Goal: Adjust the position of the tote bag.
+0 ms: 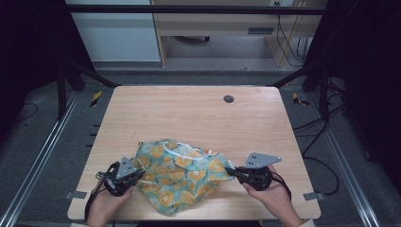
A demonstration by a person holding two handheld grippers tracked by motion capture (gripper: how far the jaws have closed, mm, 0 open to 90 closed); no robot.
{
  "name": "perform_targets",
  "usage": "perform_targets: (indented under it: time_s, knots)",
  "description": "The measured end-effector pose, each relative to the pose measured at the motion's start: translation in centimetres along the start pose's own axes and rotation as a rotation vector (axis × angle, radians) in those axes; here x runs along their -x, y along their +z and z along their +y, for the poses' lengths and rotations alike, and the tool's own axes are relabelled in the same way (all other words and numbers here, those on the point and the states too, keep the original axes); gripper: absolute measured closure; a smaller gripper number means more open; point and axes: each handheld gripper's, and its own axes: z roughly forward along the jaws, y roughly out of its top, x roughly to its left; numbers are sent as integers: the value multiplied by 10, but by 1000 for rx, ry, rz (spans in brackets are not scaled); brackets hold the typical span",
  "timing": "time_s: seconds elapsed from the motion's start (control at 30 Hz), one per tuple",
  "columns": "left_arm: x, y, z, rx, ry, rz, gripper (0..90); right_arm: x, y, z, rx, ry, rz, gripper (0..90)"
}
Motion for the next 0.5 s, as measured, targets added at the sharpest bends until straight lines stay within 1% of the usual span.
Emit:
perform_targets:
  time_s: [0.17,0.37,0.4,0.43,0.47,0.5]
  knots:
    - [-2,3,0,-5,-14,-2,896,0,3,-2,-18,0,-1,891]
    - [-2,6,1,-23,-2,6,895,-2,8,-4,-50,-17,-1,891]
    - [-2,7,1,-27,3,11,893,-2,10,-5,-63,-10,6,890]
    - [-2,7,1,-27,3,11,893,-2,10,-5,-63,-10,6,890]
    - [-2,8,1,-29,1,11,893,-1,13,-7,-79,-3,12,890]
    - [-2,8,1,-29,1,11,892,-1,13,-7,-79,-3,12,890]
